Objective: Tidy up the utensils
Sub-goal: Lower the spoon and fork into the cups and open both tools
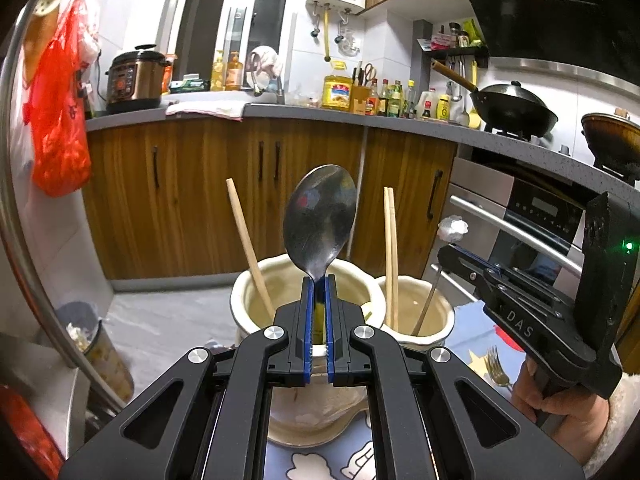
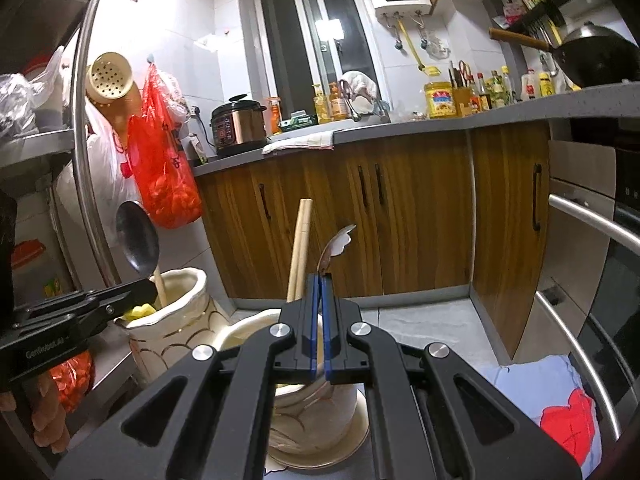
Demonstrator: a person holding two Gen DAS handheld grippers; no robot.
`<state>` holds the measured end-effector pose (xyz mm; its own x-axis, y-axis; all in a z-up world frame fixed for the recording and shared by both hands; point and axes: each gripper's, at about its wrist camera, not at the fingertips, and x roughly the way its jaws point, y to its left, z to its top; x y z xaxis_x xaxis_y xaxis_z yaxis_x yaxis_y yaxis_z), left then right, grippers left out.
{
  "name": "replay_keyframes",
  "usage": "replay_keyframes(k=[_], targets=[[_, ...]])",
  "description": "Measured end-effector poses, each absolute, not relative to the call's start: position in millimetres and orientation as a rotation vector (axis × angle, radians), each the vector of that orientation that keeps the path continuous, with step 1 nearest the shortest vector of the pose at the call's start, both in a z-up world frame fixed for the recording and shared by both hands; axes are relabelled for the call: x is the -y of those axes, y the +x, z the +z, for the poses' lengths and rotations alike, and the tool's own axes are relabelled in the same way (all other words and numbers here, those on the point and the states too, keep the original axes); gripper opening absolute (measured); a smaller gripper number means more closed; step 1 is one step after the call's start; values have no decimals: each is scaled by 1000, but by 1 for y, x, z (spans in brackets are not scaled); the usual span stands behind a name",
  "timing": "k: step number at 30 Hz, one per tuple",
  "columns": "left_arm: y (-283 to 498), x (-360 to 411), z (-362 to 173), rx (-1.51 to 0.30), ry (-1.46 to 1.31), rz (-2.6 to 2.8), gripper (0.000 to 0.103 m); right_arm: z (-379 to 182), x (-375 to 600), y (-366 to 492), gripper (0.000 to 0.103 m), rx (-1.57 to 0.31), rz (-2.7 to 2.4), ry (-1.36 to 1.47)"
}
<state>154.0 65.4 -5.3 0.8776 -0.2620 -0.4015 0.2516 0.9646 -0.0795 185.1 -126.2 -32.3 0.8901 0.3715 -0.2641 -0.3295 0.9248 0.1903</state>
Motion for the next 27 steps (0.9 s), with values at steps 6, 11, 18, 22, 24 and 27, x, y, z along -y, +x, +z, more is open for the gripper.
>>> replay_keyframes(k=[6,11,18,22,24,27], targets=[[154,-66,-3,-424,-22,-269,6,-33,130,190,2,-317,356,160],[157,-68,-1,-430,-34,-271,6,-33,133,191,2,-322,354,171],[157,-71,-1,-425,-50,-262,29,-33,138,193,29,-334,368,211],[155,-72,1,-413,-58,-273,31,-30,139,191,34,-328,369,210],[155,-72,1,-412,-59,-271,36,-28,139,190,44,-330,378,215],[154,-74,2,-411,-76,-269,51,-23,140,186,51,-331,385,211]])
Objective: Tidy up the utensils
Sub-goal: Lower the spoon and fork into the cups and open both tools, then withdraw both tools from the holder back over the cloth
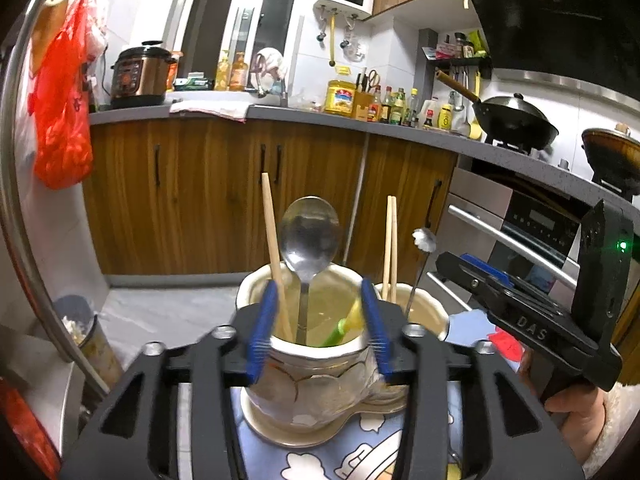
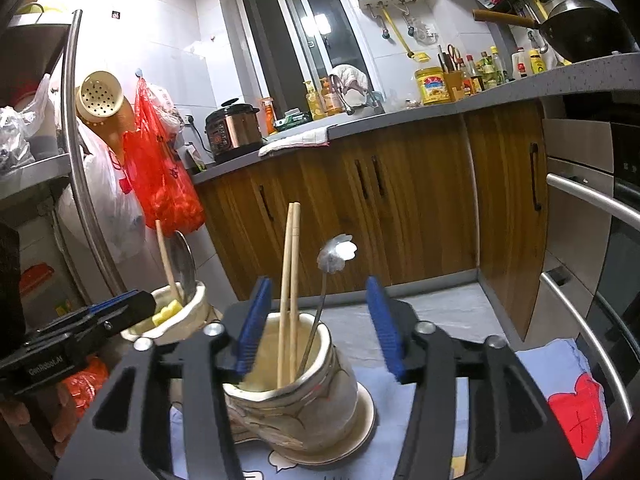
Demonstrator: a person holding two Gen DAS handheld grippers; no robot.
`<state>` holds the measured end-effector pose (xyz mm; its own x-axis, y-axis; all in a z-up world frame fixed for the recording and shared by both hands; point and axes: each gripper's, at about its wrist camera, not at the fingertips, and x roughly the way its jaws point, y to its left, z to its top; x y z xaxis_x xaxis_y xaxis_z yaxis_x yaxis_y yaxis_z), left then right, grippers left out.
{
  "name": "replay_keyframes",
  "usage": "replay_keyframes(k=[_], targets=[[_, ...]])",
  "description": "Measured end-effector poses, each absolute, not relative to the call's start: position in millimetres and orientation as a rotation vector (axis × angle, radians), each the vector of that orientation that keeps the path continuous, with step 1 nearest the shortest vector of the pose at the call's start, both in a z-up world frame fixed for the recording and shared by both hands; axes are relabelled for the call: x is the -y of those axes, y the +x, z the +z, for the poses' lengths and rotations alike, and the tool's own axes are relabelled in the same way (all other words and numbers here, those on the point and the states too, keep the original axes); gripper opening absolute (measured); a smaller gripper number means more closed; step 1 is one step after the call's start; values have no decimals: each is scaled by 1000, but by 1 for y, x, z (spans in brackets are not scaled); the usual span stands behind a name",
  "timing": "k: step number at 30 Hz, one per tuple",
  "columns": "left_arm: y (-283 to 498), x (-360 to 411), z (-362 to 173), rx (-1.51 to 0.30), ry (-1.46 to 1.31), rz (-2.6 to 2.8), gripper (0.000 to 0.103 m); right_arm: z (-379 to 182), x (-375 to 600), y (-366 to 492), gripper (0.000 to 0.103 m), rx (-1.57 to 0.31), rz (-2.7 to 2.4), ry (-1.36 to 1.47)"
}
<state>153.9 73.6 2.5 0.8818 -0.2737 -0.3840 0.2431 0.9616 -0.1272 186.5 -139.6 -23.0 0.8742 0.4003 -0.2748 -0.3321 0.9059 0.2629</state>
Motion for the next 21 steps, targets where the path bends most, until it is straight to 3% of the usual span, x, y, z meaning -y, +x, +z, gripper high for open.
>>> replay_keyframes(k=[2,6,11,16,21], targets=[[151,-75,7,-399,-83,-264,56,-19,141,184,57,-334,391,209],[141,-76,20,-369,-82,-257,76,-6,146,173,68,-336,401,193],[122,-70,34,-350,-58,-263,91,5,162,153,86,-349,407,147],[102,-57,37,-368,0,-255,94,4,188,130,97,-376,357,106],[86,-48,28,-417,19,-260,95,-6,213,113,98,-419,290,99]])
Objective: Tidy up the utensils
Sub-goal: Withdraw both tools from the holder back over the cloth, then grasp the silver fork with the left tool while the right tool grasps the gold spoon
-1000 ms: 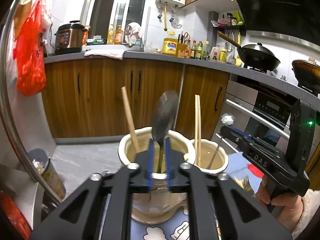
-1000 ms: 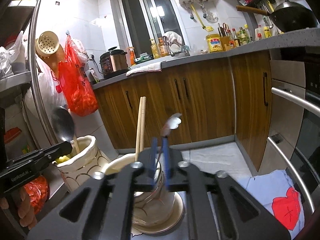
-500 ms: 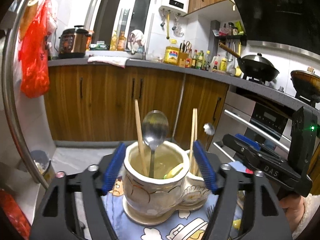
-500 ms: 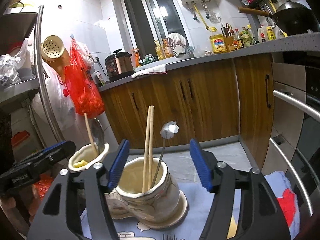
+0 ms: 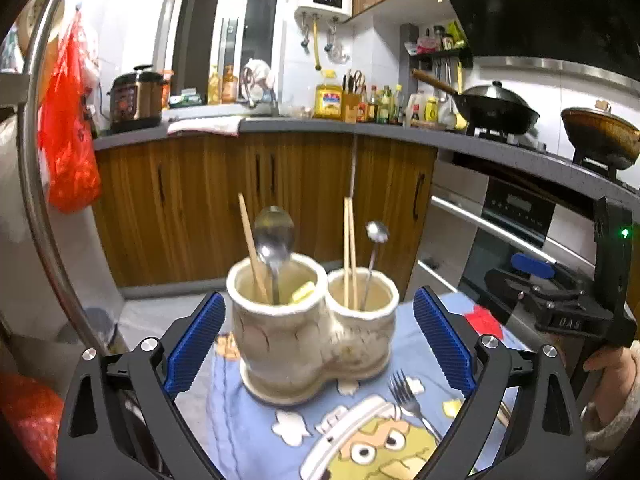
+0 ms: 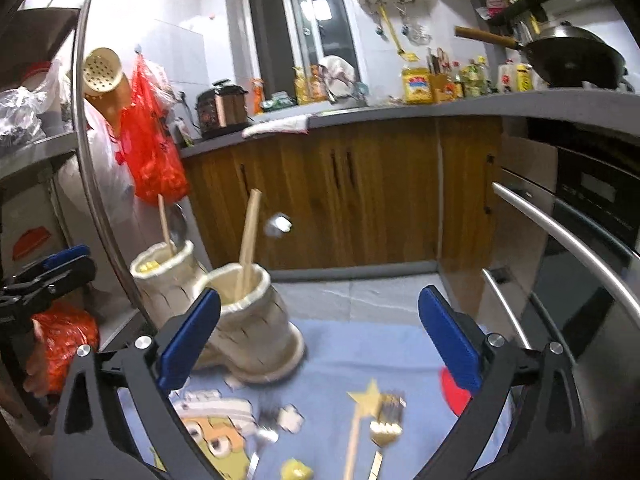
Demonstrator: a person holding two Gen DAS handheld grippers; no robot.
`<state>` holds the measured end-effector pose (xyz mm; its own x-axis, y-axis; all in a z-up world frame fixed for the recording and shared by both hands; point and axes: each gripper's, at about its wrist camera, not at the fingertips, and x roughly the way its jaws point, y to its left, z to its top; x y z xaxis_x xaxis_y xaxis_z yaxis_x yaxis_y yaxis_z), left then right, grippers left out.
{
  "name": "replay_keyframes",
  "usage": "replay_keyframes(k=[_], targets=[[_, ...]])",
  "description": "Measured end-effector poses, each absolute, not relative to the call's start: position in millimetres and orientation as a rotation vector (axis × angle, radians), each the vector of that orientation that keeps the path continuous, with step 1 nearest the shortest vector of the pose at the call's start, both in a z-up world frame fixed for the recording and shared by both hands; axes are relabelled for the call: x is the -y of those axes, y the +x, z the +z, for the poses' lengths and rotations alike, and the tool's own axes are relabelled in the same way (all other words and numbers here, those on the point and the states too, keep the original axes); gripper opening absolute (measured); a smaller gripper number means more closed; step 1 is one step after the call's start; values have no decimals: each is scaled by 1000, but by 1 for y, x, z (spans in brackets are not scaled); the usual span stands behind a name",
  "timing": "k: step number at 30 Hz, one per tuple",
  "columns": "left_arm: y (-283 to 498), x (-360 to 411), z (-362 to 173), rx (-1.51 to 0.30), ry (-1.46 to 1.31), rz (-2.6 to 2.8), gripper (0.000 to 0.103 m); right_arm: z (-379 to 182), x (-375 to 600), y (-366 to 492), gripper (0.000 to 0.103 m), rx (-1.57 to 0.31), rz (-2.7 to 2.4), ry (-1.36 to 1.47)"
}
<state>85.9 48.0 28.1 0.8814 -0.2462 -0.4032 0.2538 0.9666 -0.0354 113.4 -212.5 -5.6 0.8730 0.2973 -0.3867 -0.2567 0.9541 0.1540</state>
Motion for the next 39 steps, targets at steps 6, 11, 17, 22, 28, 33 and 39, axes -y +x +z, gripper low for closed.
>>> replay_keyframes(k=[6,11,17,22,28,33,39], targets=[[78,-42,5,-491,12,-269,95,-27,234,105,98,-479,237,89],[79,-37,-25,-558,-16,-266,95,-52,245,105,98,-557,176,76],[85,-27,-55,-638,2,-285,95,-76,249,110,98,-651,146,62],[89,-15,-74,-696,14,-322,95,-92,241,115,96,-706,172,28],[90,-1,-90,-742,50,-359,95,-107,229,118,52,-794,212,0],[94,15,-96,-815,30,-392,91,-112,226,119,24,-856,247,12],[101,47,-104,-938,15,-432,51,-115,224,119,19,-915,260,3]])
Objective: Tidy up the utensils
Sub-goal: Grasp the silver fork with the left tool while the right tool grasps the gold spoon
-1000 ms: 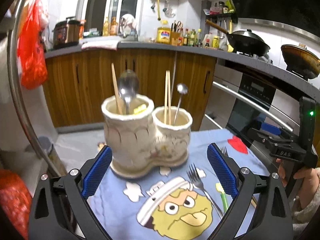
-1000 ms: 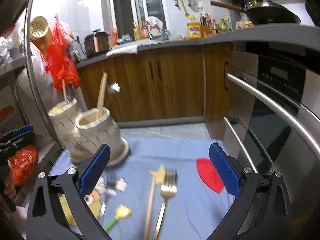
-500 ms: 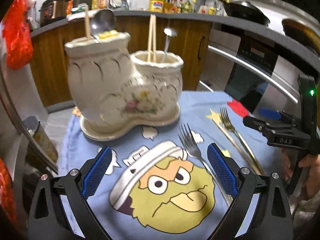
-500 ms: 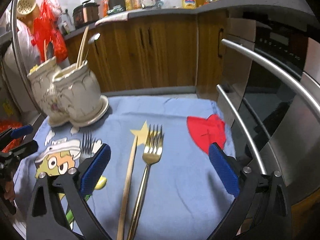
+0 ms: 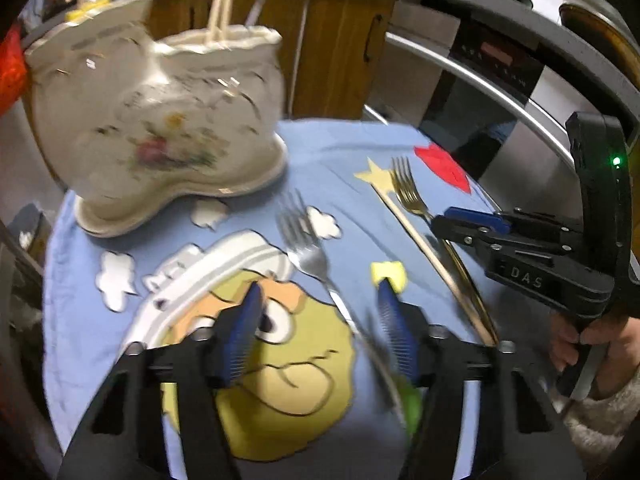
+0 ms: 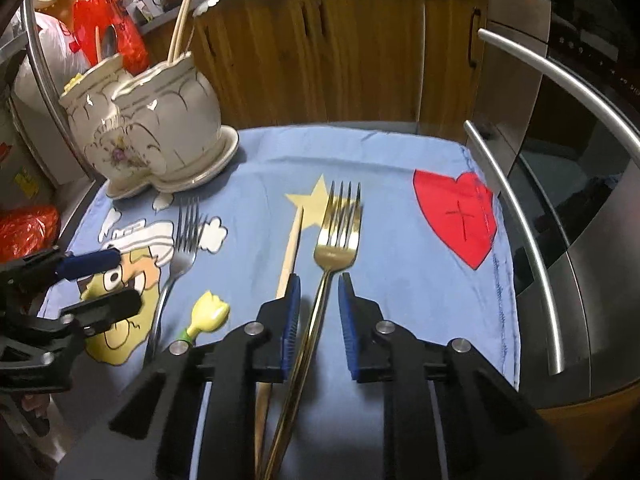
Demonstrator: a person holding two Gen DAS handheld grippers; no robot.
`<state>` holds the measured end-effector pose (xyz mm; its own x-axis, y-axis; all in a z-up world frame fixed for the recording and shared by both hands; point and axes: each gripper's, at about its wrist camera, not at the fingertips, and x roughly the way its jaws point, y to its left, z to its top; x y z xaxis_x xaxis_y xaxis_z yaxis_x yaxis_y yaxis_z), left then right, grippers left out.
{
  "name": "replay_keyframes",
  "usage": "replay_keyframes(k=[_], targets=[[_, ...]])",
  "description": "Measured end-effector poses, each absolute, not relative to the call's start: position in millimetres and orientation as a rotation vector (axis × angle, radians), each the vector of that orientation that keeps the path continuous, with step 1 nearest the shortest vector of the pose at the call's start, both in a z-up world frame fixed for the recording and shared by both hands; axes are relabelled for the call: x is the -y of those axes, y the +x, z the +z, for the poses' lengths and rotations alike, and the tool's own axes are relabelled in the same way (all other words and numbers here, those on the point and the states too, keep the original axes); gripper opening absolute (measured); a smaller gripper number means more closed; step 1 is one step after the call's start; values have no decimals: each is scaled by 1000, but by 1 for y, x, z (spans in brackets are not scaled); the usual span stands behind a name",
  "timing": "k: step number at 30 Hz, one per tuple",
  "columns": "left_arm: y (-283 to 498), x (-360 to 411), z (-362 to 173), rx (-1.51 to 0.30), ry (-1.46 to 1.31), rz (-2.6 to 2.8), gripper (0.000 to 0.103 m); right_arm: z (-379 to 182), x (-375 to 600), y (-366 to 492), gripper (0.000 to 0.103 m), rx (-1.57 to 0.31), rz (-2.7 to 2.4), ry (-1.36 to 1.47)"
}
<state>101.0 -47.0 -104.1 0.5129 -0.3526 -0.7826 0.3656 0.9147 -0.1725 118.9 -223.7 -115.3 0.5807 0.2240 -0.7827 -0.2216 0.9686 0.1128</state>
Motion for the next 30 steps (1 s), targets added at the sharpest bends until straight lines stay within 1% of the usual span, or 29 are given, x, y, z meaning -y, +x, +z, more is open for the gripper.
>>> replay_keyframes(k=[1,3,8,12,21,22,23,30], targets=[[103,50,-107,-962,11,-429,48,-116,224,119,19,-919,261,1],[107,53,-112,-1013,-7,-426,31,-119,226,119,17,-936,266,7],[112,55,-116,-1055,-65,-421,21,-123,232,122,16,-964,289,66],[115,62,-116,-1053,-28,-381,15,-123,231,126,14,-972,295,54],[119,72,-116,-1055,39,-340,14,-124,216,131,14,-967,278,-30],[119,73,-116,-1055,49,-339,14,-124,216,131,12,-963,276,-34],[118,73,-115,-1050,55,-344,12,-124,216,130,10,-960,273,-34],[116,54,-118,-1011,-31,-405,6,-124,224,129,6,-942,301,32]])
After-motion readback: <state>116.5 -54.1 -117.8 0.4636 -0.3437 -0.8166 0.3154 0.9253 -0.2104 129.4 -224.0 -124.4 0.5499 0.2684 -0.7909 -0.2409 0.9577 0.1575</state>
